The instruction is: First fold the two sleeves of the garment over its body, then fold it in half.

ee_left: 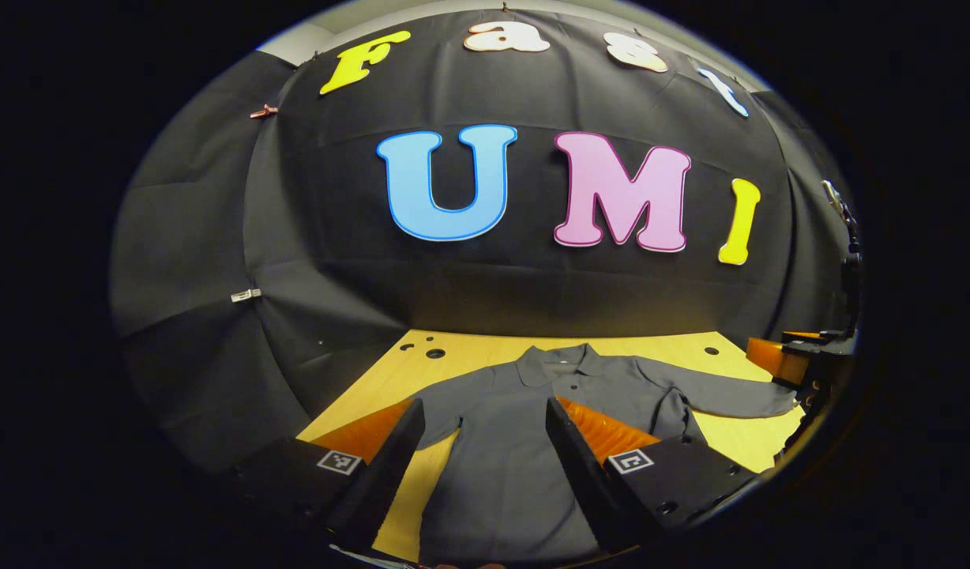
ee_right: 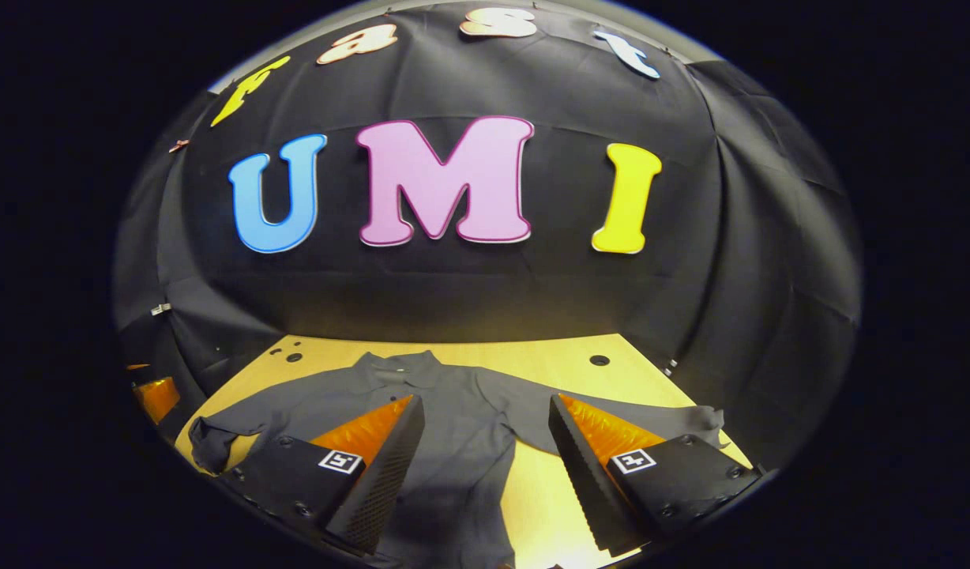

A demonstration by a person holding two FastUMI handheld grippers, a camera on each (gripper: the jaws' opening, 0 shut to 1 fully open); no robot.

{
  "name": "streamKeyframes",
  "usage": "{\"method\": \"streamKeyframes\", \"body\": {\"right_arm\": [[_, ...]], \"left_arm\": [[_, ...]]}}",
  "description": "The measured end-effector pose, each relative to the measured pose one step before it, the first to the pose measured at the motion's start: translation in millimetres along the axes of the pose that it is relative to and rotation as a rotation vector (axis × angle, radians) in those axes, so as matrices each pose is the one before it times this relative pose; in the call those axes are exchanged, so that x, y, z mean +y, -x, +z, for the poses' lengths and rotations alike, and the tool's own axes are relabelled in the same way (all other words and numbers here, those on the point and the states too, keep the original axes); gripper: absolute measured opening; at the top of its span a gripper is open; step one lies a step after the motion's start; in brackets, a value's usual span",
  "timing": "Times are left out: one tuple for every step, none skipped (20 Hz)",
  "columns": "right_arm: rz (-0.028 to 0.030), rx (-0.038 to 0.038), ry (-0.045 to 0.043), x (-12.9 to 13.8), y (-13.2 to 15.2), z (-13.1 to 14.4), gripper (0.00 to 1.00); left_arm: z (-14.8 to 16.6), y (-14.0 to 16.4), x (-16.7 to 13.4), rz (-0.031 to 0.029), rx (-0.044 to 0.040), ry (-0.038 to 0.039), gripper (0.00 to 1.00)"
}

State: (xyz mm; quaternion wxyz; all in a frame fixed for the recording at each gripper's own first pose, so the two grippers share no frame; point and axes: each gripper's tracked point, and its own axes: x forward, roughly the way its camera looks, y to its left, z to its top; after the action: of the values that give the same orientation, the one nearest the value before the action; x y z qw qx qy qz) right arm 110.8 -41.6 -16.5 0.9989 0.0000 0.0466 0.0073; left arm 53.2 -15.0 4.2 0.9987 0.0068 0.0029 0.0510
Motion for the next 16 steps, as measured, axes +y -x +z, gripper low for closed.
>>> {"method": "streamKeyframes", "body": {"right_arm": [[-0.01906, 0.01458, -0.00221, -12.62, -7.81, -3.75, 0.98], [-0.02197, 0.01382, -0.00218, -14.11, -6.19, -3.30, 0.98], [-0.02459, 0.00912, -0.00479, -14.36, -7.26, -2.32, 0.98], [-0.02597, 0.01550, -0.00030, -13.62, -6.70, -3.88, 0.98], [-0.02230, 0.01491, -0.00370, -14.36, -6.36, -3.89, 0.98], [-0.01948, 0.01286, -0.01252, -12.20, -7.51, -4.18, 0.98], [-0.01839, 0.01209, -0.01653, -11.73, -6.37, -3.69, 0.98], [-0.02295, 0.01538, -0.01481, -12.82, -7.14, -4.55, 0.98], [-0.02564, 0.02461, -0.01256, -13.83, -6.76, -5.98, 0.98], [-0.02501, 0.02270, -0.00640, -12.85, -6.48, -5.62, 0.98], [-0.02657, 0.01457, -0.00336, -12.26, -6.86, -3.10, 0.98], [-0.02579, 0.01181, -0.00344, -12.35, -7.70, -2.49, 0.98], [-0.02799, 0.01751, -0.00441, -12.20, -6.88, -3.60, 0.98], [-0.02572, 0.02102, -0.01290, -11.55, -6.71, -5.94, 0.98], [-0.02282, 0.01973, -0.01912, -9.23, -6.34, -4.64, 0.98], [-0.02787, 0.01744, -0.01265, -10.49, -7.64, -3.85, 0.98]], "left_arm": [[-1.94, -1.36, -2.82, 0.00487, 0.01036, -0.00153, 0.97], [-0.99, -0.83, -2.51, 0.00647, 0.00546, -0.00045, 0.97], [-2.45, -2.42, -3.85, 0.00109, 0.00455, 0.00428, 0.97], [-1.15, -2.85, -4.57, -0.00136, 0.00777, 0.00672, 0.97], [-4.61, -3.66, -5.39, -0.00069, 0.01191, 0.00581, 0.97], [-3.49, -3.08, -4.81, 0.00001, 0.01136, 0.00409, 0.97], [-3.19, -3.90, -4.67, 0.00020, 0.00845, 0.00278, 0.97], [-2.29, -3.44, -3.88, -0.00022, 0.00281, 0.00126, 0.97], [-3.95, -4.44, -4.21, -0.00005, 0.00217, -0.00050, 0.97], [-2.42, -3.58, -2.46, 0.00644, 0.00162, -0.00750, 0.97], [-3.95, -3.95, -0.66, 0.01104, 0.00444, -0.01153, 0.98], [-3.20, -2.87, -1.77, 0.00166, 0.01148, -0.00926, 0.98], [-4.68, -1.35, -2.28, -0.00244, 0.01673, -0.00526, 0.98], [-2.27, -0.76, -2.41, -0.00645, 0.01398, -0.00324, 0.98], [-2.86, -1.73, -3.16, -0.00664, 0.00887, -0.00601, 0.98], [-0.83, -1.06, -0.46, -0.00170, 0.00657, -0.01117, 0.98]]}}
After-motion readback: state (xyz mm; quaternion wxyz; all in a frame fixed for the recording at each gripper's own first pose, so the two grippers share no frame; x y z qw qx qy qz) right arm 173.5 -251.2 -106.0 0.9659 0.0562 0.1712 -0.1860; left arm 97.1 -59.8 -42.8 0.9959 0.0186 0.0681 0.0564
